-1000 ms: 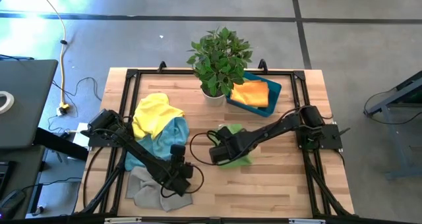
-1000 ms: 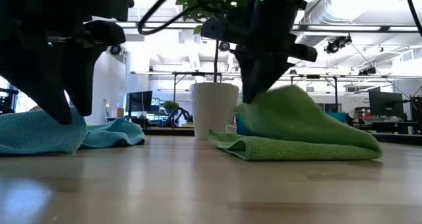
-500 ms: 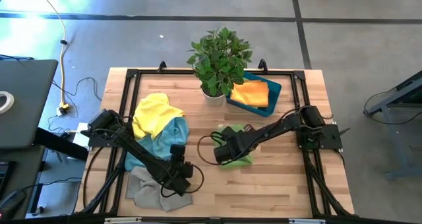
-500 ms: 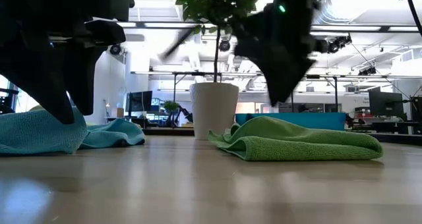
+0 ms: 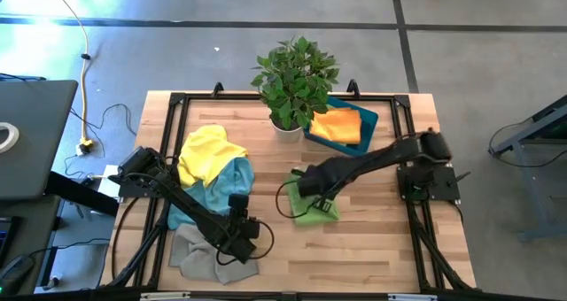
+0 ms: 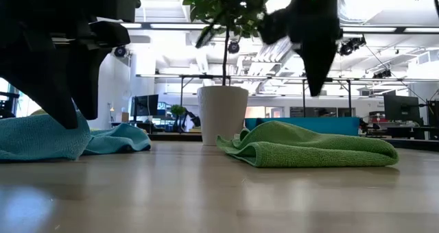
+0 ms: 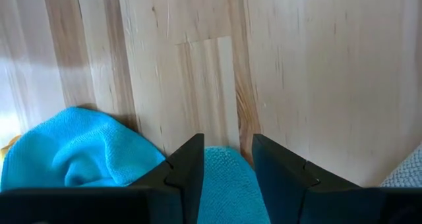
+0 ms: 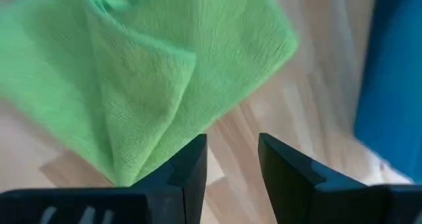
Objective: Fold microfiber towels
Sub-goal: Fold the green towel
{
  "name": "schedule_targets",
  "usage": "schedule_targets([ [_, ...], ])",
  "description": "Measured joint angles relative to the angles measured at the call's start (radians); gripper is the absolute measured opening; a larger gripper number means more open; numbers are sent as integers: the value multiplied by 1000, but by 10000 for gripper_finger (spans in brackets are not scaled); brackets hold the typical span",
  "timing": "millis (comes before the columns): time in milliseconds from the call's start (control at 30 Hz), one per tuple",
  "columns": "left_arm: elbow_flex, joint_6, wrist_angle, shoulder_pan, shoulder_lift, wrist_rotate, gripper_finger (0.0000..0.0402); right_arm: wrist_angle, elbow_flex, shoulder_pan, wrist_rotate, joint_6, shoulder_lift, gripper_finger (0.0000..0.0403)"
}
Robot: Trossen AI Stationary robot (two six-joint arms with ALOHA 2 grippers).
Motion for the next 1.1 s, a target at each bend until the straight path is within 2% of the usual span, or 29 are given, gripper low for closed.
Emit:
schedule_targets([
  [67,0,-6,0,2,0,0,119,142,-69,-11,-4,-22,-71,130],
  [233,0,-19,0,7,0,-3,119,598,-356,-16,-52,-33,-213,130],
  [367,0,-20,6,7,0,-3,119,816,-536,-16,-52,-48,-274,130],
  [533,0,-18,16,8,0,-3,119,960,-664,-18,-97,-48,-293,139],
  [767,0,-18,24,33,0,-1,119,1054,-738,-19,-118,-73,-293,174],
  [933,0,-17,47,50,0,-2,119,1109,-761,-19,-122,-75,-293,176],
  [1100,0,-16,47,54,0,-1,119,1263,-765,-7,-248,-92,-293,166],
])
